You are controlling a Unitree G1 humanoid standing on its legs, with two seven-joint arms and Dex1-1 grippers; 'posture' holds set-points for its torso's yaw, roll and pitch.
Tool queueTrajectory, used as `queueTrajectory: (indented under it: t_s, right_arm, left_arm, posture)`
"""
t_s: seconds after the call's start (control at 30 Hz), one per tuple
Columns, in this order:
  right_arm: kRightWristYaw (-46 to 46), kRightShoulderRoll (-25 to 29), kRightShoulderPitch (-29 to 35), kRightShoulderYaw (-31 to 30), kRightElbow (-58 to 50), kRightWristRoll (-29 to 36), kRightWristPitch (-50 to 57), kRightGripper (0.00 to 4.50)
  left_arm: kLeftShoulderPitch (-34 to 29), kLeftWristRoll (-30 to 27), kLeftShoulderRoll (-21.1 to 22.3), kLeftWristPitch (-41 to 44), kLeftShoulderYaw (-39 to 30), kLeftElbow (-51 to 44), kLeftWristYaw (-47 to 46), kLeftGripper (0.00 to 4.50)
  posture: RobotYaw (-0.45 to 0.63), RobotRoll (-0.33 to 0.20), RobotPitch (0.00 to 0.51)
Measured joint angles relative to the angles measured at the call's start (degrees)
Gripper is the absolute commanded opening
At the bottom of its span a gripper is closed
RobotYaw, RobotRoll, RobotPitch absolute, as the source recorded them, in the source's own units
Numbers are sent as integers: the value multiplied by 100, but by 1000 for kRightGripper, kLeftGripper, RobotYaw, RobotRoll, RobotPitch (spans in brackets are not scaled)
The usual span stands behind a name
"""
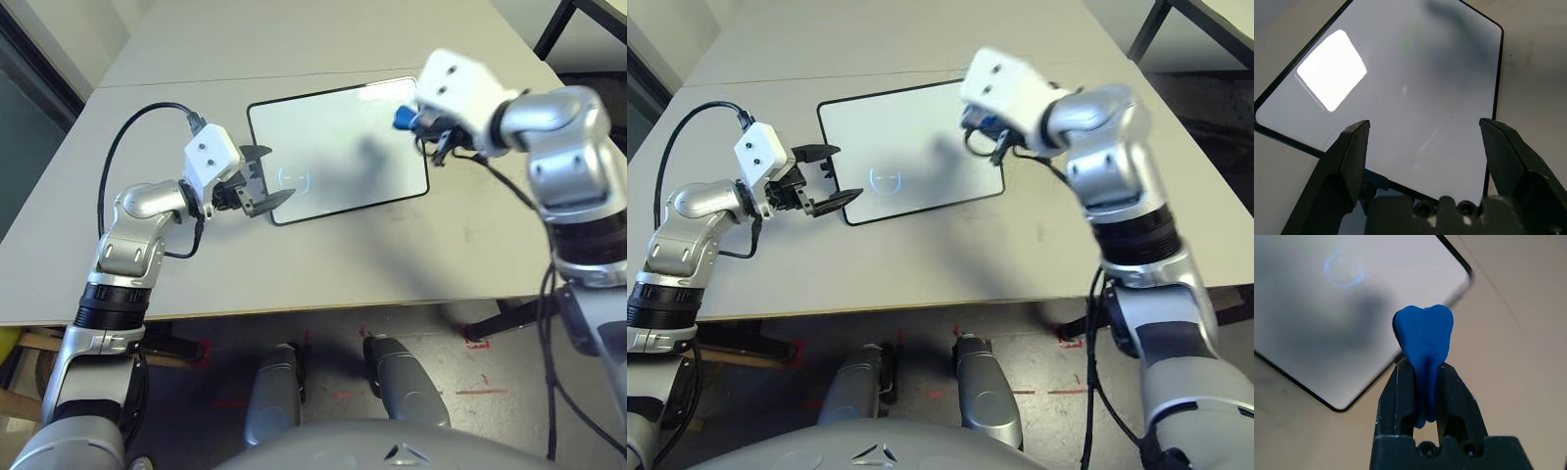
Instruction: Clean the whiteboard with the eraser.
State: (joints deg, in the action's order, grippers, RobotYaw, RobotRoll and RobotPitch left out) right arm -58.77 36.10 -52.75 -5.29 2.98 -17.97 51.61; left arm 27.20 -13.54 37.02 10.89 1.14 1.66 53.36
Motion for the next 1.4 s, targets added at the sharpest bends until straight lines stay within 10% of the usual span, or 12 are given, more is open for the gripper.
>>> queueTrajectory:
  t_s: [0.43,0.93,1.27,1.4]
  right_arm:
    - [1878,-336,-392,1052,3295,1018,463,398]
    - [2709,-642,-890,877,5288,1254,-565,398]
    - [2802,-705,-922,1067,5295,1636,-739,4377]
    - [2802,-647,-860,1491,4782,2052,-1210,4471]
  left_arm:
    - [152,66,-118,-140,33,173,-1,4500]
    - [126,123,-141,-154,36,159,-50,4500]
    - [15,-21,-138,-3,-114,69,-118,4500]
    - [53,-293,-152,232,-514,-40,-404,4500]
  posture:
    - [-234,0,123]
    - [-202,0,125]
    - [-187,0,131]
    - [-166,0,140]
